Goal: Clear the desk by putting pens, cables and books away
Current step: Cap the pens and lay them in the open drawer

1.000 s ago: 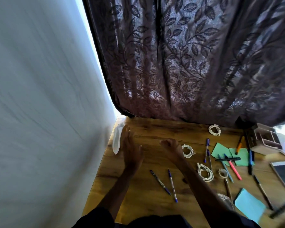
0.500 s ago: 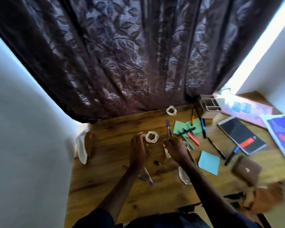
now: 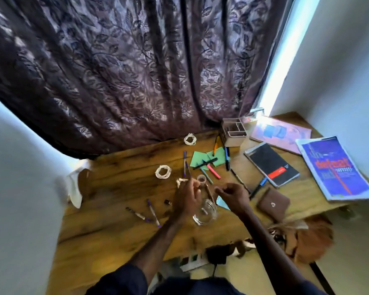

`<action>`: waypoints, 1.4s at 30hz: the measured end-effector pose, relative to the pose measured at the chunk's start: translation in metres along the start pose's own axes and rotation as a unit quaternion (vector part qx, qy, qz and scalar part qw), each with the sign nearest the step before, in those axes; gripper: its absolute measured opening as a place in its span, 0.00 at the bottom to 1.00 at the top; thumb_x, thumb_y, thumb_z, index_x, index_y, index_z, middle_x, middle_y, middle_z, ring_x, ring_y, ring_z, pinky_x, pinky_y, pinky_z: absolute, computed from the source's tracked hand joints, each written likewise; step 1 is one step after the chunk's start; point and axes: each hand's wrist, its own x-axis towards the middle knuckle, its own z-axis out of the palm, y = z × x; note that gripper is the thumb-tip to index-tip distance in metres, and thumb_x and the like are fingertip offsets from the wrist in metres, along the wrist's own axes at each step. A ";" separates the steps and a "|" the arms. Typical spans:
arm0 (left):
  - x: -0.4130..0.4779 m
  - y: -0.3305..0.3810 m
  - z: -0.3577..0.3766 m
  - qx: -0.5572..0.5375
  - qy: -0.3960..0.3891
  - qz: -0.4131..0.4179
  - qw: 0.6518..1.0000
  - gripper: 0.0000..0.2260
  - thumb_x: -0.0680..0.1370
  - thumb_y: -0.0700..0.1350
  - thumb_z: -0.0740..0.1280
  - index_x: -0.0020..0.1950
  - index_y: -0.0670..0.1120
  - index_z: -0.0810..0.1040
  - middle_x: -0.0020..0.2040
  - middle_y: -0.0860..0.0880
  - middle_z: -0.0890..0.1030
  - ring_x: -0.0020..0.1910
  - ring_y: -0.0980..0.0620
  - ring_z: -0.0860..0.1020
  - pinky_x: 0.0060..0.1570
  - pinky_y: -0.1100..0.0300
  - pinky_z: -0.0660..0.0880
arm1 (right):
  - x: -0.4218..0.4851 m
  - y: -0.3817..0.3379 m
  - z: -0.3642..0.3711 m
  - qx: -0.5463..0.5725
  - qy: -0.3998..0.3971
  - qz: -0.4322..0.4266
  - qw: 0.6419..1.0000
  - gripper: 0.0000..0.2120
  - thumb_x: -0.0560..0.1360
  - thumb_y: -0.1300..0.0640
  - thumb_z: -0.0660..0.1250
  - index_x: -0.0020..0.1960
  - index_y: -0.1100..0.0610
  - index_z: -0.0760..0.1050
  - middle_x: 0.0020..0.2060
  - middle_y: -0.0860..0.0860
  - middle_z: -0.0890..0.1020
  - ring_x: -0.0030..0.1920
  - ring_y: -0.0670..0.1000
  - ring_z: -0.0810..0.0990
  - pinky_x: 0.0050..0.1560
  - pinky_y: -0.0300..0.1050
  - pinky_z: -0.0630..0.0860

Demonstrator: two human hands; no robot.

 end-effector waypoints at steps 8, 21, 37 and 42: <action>-0.034 0.051 0.026 0.046 0.017 -0.043 0.998 0.08 0.76 0.45 0.67 0.55 0.49 0.77 0.53 0.53 0.83 0.53 0.50 0.80 0.55 0.56 0.74 | -0.010 0.040 -0.035 0.023 -0.035 -0.029 0.999 0.11 0.73 0.49 0.74 0.37 0.55 0.82 0.26 0.47 0.81 0.27 0.37 0.74 0.31 0.38 0.69; -0.053 0.041 0.004 0.039 0.053 -0.126 0.990 0.08 0.78 0.45 0.67 0.57 0.51 0.77 0.56 0.55 0.82 0.56 0.54 0.79 0.54 0.57 0.76 | -0.011 0.003 -0.021 -0.012 -0.113 -0.088 0.990 0.08 0.73 0.55 0.74 0.36 0.52 0.80 0.27 0.42 0.76 0.28 0.36 0.70 0.28 0.26 0.68; 0.016 -0.016 0.004 0.008 -0.002 -0.076 0.997 0.07 0.78 0.43 0.69 0.56 0.47 0.79 0.55 0.52 0.83 0.55 0.52 0.80 0.54 0.54 0.79 | 0.020 -0.004 0.012 0.014 -0.080 -0.028 0.996 0.01 0.72 0.59 0.74 0.43 0.55 0.84 0.35 0.50 0.86 0.36 0.49 0.83 0.39 0.47 0.79; 0.019 -0.003 0.024 -0.018 -0.053 -0.035 0.998 0.06 0.78 0.43 0.67 0.55 0.48 0.78 0.53 0.51 0.83 0.54 0.51 0.80 0.54 0.54 0.78 | 0.010 0.015 0.002 0.050 -0.042 0.031 0.997 0.05 0.72 0.59 0.74 0.39 0.51 0.83 0.32 0.46 0.84 0.32 0.39 0.79 0.37 0.41 0.77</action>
